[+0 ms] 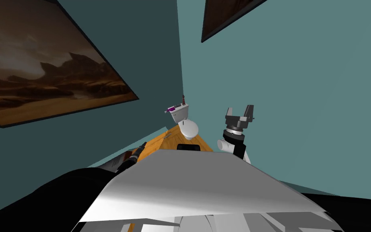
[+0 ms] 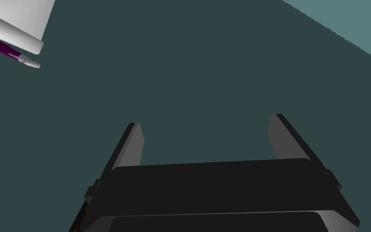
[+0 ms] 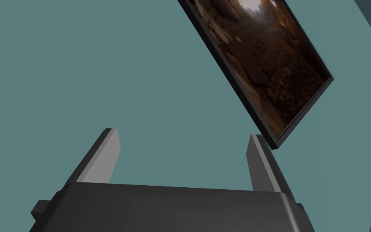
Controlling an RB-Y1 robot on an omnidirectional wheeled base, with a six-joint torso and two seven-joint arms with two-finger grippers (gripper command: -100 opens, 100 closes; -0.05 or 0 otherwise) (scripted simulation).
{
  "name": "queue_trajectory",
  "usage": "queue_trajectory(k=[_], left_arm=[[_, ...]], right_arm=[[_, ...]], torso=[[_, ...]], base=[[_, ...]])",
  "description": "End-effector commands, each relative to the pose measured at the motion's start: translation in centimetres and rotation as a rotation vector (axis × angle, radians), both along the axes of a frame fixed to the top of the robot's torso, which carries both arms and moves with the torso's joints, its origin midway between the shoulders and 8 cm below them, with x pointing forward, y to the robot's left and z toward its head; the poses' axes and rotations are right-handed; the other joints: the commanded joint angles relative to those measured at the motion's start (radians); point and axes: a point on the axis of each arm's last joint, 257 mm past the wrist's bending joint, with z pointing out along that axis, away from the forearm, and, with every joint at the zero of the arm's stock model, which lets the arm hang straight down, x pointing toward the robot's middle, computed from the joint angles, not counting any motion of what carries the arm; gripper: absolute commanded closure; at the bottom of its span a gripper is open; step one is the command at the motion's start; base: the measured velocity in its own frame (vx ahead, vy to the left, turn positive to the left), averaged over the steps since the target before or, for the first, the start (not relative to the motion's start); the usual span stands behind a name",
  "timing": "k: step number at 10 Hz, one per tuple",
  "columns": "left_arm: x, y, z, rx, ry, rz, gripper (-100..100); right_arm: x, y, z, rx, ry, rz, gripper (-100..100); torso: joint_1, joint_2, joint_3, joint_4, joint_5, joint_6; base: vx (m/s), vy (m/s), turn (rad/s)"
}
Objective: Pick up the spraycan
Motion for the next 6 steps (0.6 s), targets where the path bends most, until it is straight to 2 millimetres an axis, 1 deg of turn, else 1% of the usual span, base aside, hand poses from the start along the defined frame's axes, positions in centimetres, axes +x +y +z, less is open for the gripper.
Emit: queue_trajectory(k=[1, 2, 3, 4, 5, 6], left_arm=[[-0.3, 1.4, 0.1, -0.01, -0.001, 0.03, -100], [-1.4, 3.5, 0.5, -0.016, 0.008, 0.074, -100], [-1.5, 3.5, 0.5, -0.022, 0.003, 0.081, -100], [-2.6, 5.6, 0.9, -0.027, 0.011, 0.128, -100], [-2.6, 5.7, 0.9, -0.035, 0.005, 0.136, -100], [-3.8, 7.8, 1.4, -0.038, 0.013, 0.185, -100]], right_arm=[[0.0, 0.0, 0.0, 0.0, 0.0, 0.0, 0], [0.0, 0.0, 0.0, 0.0, 0.0, 0.0, 0], [0.0, 0.0, 0.0, 0.0, 0.0, 0.0, 0], [0.0, 0.0, 0.0, 0.0, 0.0, 0.0, 0], [0.0, 0.0, 0.0, 0.0, 0.0, 0.0, 0], [0.0, 0.0, 0.0, 0.0, 0.0, 0.0, 0]], torso=[[0.0, 0.0, 0.0, 0.0, 0.0, 0.0], [0.0, -0.001, 0.0, 0.0, 0.0, -0.001], [-0.001, -0.001, -0.001, 0.0, 0.0, 0.0], [-0.001, -0.002, -0.001, 0.0, 0.0, -0.001], [0.0, -0.002, -0.001, 0.0, 0.0, 0.0], [0.0, -0.003, -0.001, -0.001, 0.0, -0.001]], base=[[-0.063, 0.0, -0.164], [-0.056, -0.016, -0.356], [-0.047, -0.005, -0.138], [-0.052, -0.007, -0.34], [-0.041, 0.002, -0.139], [-0.043, -0.016, -0.204]])
